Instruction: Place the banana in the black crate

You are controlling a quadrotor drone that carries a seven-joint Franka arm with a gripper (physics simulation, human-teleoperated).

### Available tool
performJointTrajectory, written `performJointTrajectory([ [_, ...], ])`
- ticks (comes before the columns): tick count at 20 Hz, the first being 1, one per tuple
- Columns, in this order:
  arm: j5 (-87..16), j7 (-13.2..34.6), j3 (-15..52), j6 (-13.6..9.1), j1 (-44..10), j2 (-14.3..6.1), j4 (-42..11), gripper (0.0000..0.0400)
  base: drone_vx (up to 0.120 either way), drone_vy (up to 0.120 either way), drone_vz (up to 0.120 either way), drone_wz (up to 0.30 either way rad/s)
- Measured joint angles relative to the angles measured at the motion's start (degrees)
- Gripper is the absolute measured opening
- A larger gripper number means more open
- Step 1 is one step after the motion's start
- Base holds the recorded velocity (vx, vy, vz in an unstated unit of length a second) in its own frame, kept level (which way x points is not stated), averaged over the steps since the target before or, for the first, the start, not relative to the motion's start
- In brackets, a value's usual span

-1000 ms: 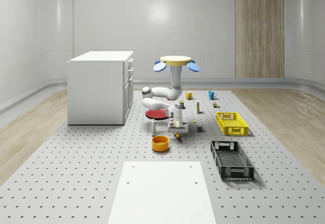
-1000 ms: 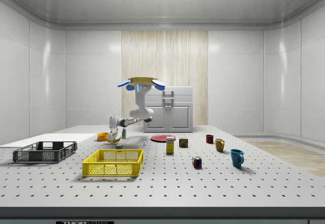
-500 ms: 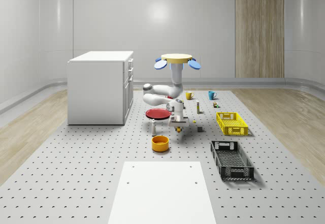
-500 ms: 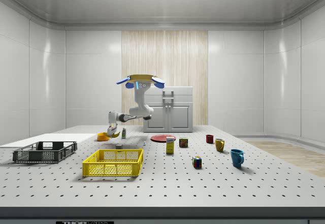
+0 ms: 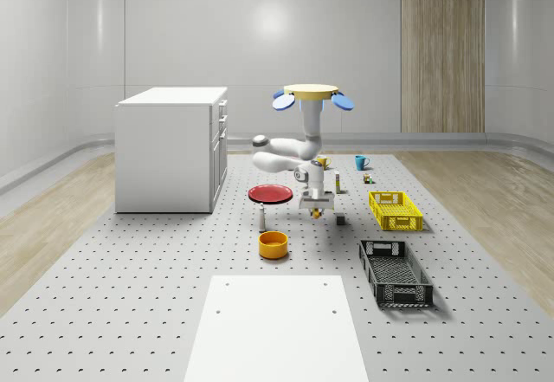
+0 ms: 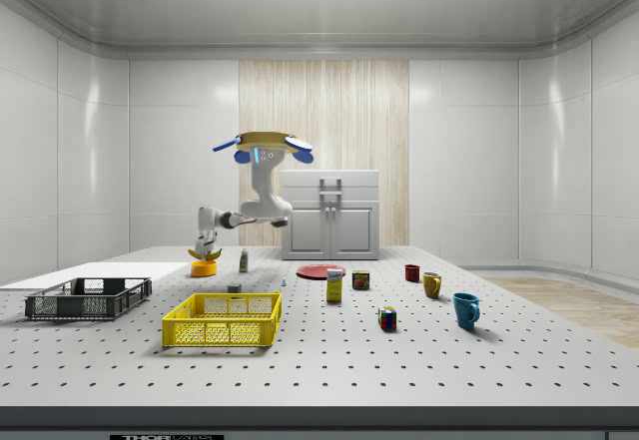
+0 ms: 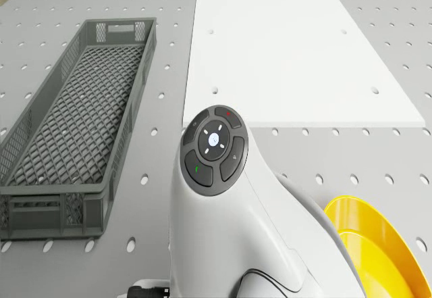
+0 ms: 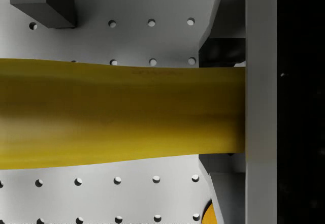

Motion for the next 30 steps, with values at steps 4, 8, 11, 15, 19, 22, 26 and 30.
performJointTrajectory([
  [4,0.16,0.06,0.14,0.06,-0.02,-0.11,-0.02,0.0201,0.12,0.12,0.08,0.0],
  [8,0.25,0.08,0.2,0.14,-0.04,-0.21,-0.03,0.0201,0.12,0.12,0.0,0.0],
  [11,0.3,0.09,0.23,0.2,-0.06,-0.28,-0.02,0.0201,0.12,0.12,0.0,0.0],
  [15,0.34,0.1,0.25,0.29,-0.09,-0.38,-0.02,0.0201,0.12,0.12,0.0,0.0],
  [19,0.38,0.12,0.27,0.37,-0.11,-0.47,-0.02,0.0201,0.12,0.12,0.0,0.0],
  [22,0.41,0.13,0.28,0.43,-0.12,-0.53,-0.02,0.0201,0.12,0.12,0.0,0.0],
  [26,0.44,0.15,0.29,0.5,-0.14,-0.61,-0.01,0.0201,0.12,0.12,0.0,0.0],
  [30,0.47,0.16,0.3,0.57,-0.16,-0.68,-0.01,0.0201,0.12,0.12,0.0,0.0],
])
